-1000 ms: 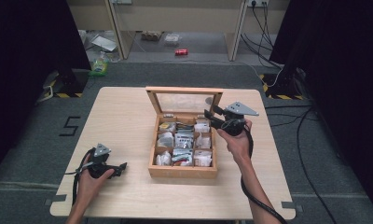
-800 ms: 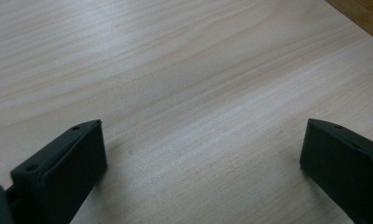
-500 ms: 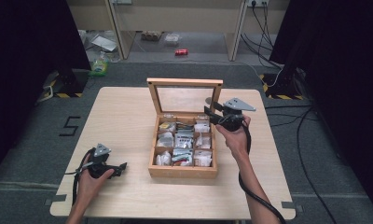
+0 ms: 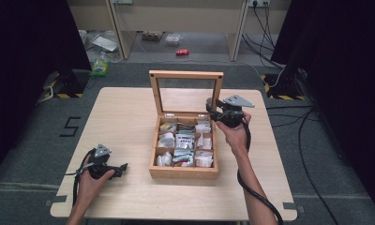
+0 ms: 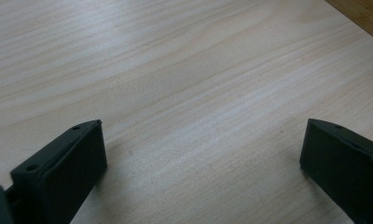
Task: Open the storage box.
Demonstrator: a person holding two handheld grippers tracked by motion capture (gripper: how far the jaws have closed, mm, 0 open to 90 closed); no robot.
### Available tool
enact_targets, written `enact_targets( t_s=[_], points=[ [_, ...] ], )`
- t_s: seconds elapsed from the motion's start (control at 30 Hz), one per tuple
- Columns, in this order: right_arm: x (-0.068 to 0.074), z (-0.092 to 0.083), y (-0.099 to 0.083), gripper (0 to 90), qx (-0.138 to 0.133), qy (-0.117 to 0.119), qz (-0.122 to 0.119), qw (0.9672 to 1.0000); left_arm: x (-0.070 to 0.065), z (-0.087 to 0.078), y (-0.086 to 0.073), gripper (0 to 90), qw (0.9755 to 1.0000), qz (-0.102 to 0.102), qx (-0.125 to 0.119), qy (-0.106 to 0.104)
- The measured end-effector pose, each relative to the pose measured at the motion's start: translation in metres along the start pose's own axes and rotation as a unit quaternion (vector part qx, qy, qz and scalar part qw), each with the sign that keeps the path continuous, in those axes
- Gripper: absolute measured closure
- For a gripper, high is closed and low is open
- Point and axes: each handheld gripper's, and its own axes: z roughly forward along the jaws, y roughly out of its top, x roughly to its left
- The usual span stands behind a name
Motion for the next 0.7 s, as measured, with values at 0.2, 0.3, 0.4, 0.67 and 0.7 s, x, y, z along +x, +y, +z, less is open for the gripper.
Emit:
enact_targets(
  t_s=[0.2,0.3,0.4,0.67,0.7],
  points=[
    [-0.002,0.003,0.001,50.8,0.009,-0.006,-0.005,0.9999,0.000,0.000,0.000,0.0,1.0000,0.000,0.000,0.000],
    [-0.002,0.005,0.004,50.4,0.013,-0.010,-0.006,0.9999,0.000,0.000,0.000,0.0,1.0000,0.000,0.000,0.000],
    [-0.004,0.007,0.007,50.1,0.010,-0.015,-0.006,0.9998,0.000,0.000,0.000,0.0,1.0000,0.000,0.000,0.000],
    [-0.003,0.007,-0.002,49.6,0.024,-0.011,0.003,0.9996,0.000,0.000,0.000,0.0,1.0000,0.000,0.000,0.000],
    [-0.003,0.007,-0.004,49.6,0.032,-0.011,0.007,0.9994,0.000,0.000,0.000,0.0,1.0000,0.000,0.000,0.000]
  ],
)
